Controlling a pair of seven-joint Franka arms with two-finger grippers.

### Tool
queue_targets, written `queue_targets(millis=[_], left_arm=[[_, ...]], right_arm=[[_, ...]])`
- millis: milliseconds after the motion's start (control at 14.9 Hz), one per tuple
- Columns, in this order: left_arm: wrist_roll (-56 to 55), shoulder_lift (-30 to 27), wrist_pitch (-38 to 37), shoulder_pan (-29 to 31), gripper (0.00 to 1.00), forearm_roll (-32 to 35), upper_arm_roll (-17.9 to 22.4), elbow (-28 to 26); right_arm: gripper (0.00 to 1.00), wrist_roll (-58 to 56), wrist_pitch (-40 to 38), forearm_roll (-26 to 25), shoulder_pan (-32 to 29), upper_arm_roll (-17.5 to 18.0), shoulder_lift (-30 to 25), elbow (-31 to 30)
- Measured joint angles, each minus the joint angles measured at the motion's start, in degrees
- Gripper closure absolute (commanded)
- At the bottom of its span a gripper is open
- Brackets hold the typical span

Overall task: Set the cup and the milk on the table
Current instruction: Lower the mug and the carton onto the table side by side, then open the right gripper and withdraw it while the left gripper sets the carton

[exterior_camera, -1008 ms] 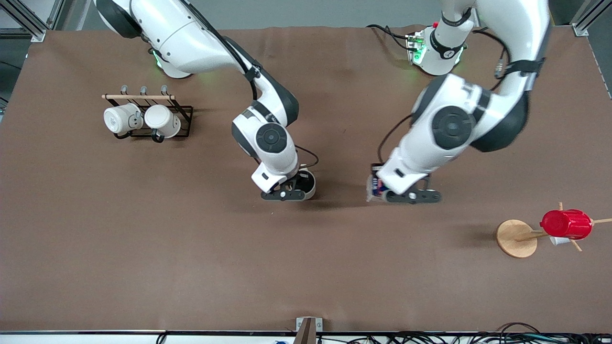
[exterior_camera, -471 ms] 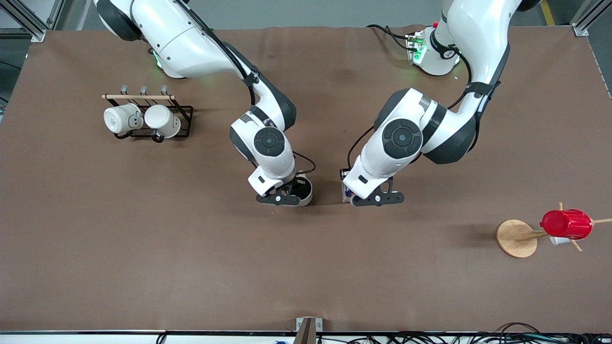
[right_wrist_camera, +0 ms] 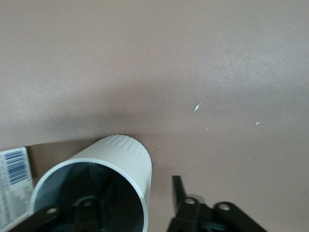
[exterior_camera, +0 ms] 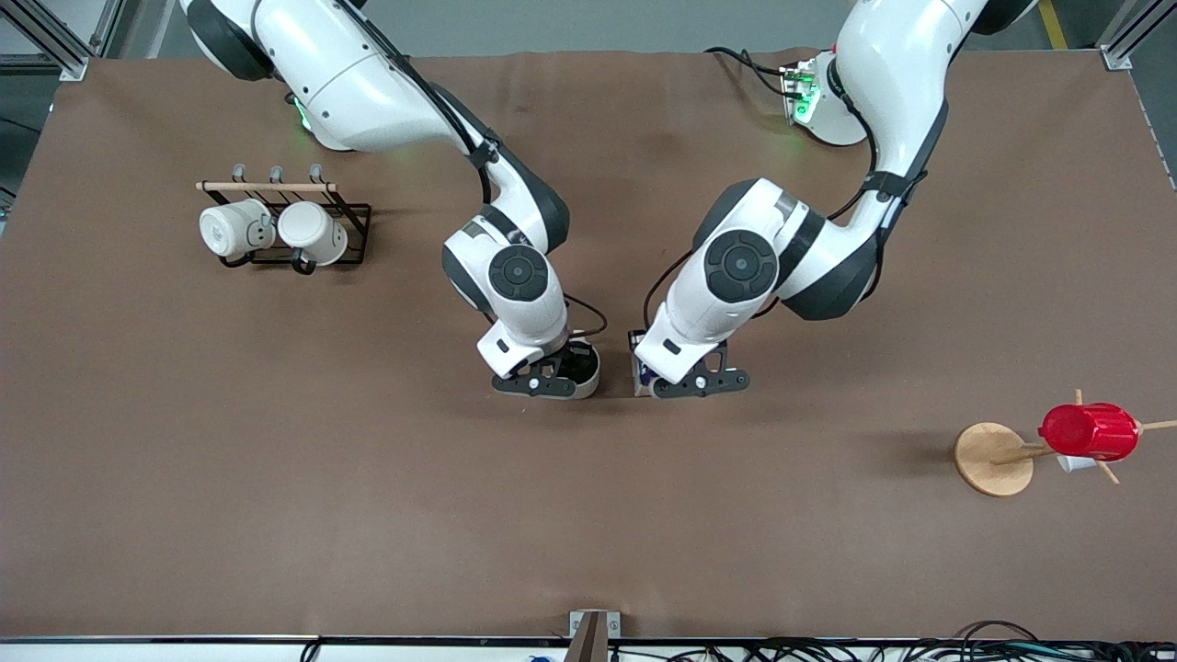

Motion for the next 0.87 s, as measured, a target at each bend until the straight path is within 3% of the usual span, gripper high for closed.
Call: queue_targets(millis=[202, 538, 807, 874], left_arm=[[-0.09, 0.61, 0.86, -0.39, 0.74, 0.08, 0.03, 0.11], [-0.95, 2.0, 1.53, -2.03, 0.74, 1.31, 0.17, 1.59], [-2.83, 4.24, 1.85, -4.46, 0.73, 1.53, 1.05, 4.48], [-2.94, 4.32, 1.91, -5.26, 0.67, 1.53, 1.7, 4.73]], right_arm=[[0.0, 0.45, -7.52, -0.37, -2.39, -0.23, -3.33, 1.67], [0.0, -0.52, -18.93, -0.61, -14.01, -0.57, -19.0, -0.85], [0.0, -14.58, -26.63, -0.67, -26.53, -0.93, -29.16, -3.09], [0.0, -17.63, -27.2, -0.67, -28.92, -1.36, -30.81, -3.39]])
